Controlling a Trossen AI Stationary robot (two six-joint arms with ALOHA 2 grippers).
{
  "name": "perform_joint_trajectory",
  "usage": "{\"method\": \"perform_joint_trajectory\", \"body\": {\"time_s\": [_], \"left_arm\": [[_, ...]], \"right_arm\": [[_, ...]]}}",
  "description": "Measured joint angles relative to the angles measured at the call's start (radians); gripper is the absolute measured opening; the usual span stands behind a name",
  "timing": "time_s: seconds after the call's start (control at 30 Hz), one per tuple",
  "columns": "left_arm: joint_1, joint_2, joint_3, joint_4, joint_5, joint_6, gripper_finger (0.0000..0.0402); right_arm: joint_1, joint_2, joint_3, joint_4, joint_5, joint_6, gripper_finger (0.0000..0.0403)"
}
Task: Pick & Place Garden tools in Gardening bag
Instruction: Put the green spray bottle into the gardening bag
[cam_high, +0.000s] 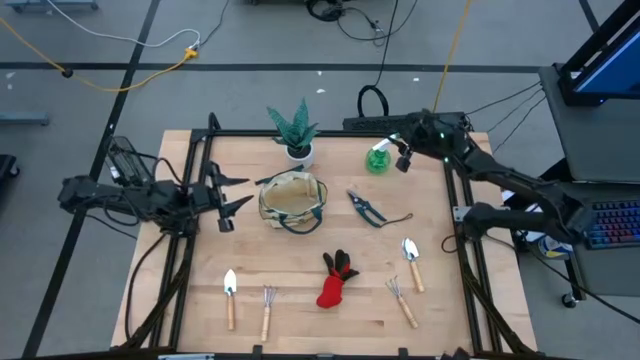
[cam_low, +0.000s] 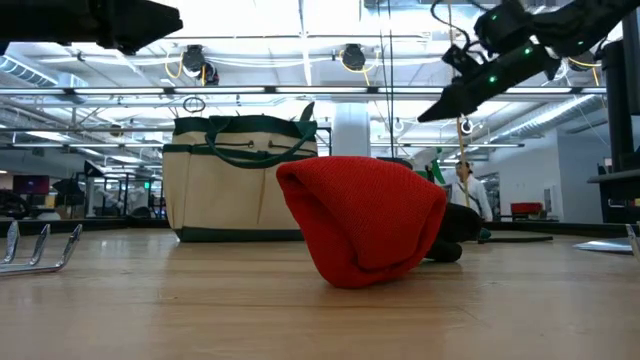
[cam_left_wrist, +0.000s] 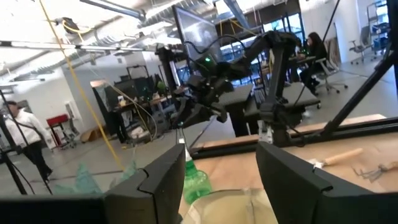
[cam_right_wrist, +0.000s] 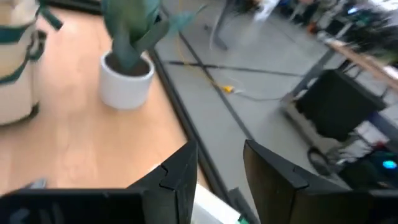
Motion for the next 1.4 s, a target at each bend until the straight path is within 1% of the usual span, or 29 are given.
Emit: {"method": "perform_joint_trajectory", "body": {"time_s": [0.13, 0.17, 0.2, 0.3, 0.37, 0.73, 1.0, 1.13, 1.4], "left_arm": [[0.0, 0.031, 0.0, 0.0, 0.0, -0.005, 0.0205], [0.0, 0.038, 0.0, 0.0, 0.0, -0.005, 0.0205], [0.0, 0.044, 0.0, 0.0, 0.0, -0.006, 0.0205], [0.0, 0.058, 0.0, 0.001, 0.0, -0.006, 0.0205], [0.0, 0.064, 0.0, 0.0, 0.0, -0.006, 0.0205], [0.0, 0.072, 0.0, 0.002, 0.0, -0.006, 0.0204], [0.0, 0.072, 0.0, 0.002, 0.0, -0.008, 0.0205], [0.0, 0.072, 0.0, 0.001, 0.0, -0.009, 0.0205], [0.0, 0.072, 0.0, 0.001, 0.0, -0.012, 0.0204]], "right_arm": [[-0.063, 0.05, 0.004, -0.011, -0.006, -0.005, 0.0126], [-0.077, 0.061, 0.004, -0.012, -0.028, -0.005, 0.0126], [-0.09, 0.072, 0.004, -0.011, -0.065, -0.01, 0.0126], [-0.122, 0.102, 0.004, -0.009, -0.228, -0.051, 0.0125], [-0.132, 0.117, 0.004, -0.009, -0.269, -0.066, 0.0125], [-0.179, 0.14, 0.004, -0.008, -0.262, -0.106, 0.0125], [-0.188, 0.14, 0.004, -0.008, -0.262, -0.12, 0.0129], [-0.186, 0.14, 0.004, -0.009, -0.262, -0.12, 0.0145], [-0.186, 0.138, 0.003, -0.051, -0.262, -0.121, 0.0196]]}}
